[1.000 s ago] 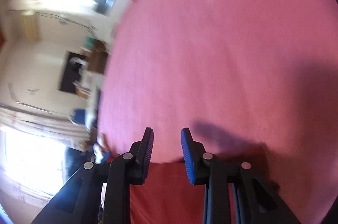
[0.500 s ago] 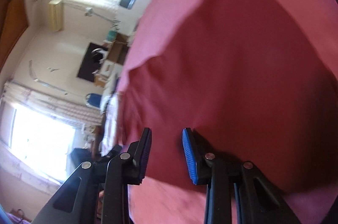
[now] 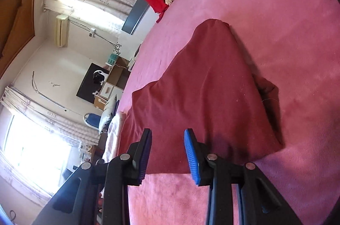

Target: Fold clothes

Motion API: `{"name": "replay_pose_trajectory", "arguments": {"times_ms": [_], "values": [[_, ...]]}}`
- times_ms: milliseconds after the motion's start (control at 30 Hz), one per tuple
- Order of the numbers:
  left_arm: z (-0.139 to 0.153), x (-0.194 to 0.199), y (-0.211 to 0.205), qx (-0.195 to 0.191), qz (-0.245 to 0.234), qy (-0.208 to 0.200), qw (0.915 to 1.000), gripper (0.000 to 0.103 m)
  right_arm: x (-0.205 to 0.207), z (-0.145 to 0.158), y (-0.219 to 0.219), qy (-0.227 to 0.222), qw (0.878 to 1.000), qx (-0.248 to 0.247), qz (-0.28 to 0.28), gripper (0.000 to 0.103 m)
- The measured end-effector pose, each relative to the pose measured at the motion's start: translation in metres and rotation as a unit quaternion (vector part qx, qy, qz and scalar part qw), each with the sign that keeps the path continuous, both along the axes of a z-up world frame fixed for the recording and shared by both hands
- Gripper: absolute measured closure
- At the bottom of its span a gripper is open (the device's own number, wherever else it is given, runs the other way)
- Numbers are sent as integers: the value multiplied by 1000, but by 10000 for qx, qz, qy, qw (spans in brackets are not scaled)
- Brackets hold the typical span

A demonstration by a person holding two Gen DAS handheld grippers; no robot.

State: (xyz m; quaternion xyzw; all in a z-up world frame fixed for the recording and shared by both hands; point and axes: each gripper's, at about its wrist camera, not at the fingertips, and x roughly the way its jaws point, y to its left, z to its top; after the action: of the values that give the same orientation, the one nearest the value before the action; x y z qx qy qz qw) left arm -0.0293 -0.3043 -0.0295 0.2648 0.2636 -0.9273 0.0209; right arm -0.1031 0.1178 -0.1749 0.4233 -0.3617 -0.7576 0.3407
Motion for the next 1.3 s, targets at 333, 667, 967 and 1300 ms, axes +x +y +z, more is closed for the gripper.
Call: {"name": "replay_pose_trajectory", "arguments": {"times_ms": [333, 667, 967, 1300], "values": [[-48, -23, -15, -930, -561, -1028, 9887, 56, 3, -46, 46, -515, 9951, -37, -838, 92], [-44, 3, -13, -907, -534, -841, 9909, 56, 16, 7, 29, 277, 9966, 720, -298, 81], [-51, 15, -38, -576, -570, -864, 9930, 57, 17, -42, 88, -855, 9818, 799, -1494, 103], [16, -4, 54, -1916, -489, -119, 9802, 38, 2, 41, 3, 825, 9895, 1166, -206, 83]]}}
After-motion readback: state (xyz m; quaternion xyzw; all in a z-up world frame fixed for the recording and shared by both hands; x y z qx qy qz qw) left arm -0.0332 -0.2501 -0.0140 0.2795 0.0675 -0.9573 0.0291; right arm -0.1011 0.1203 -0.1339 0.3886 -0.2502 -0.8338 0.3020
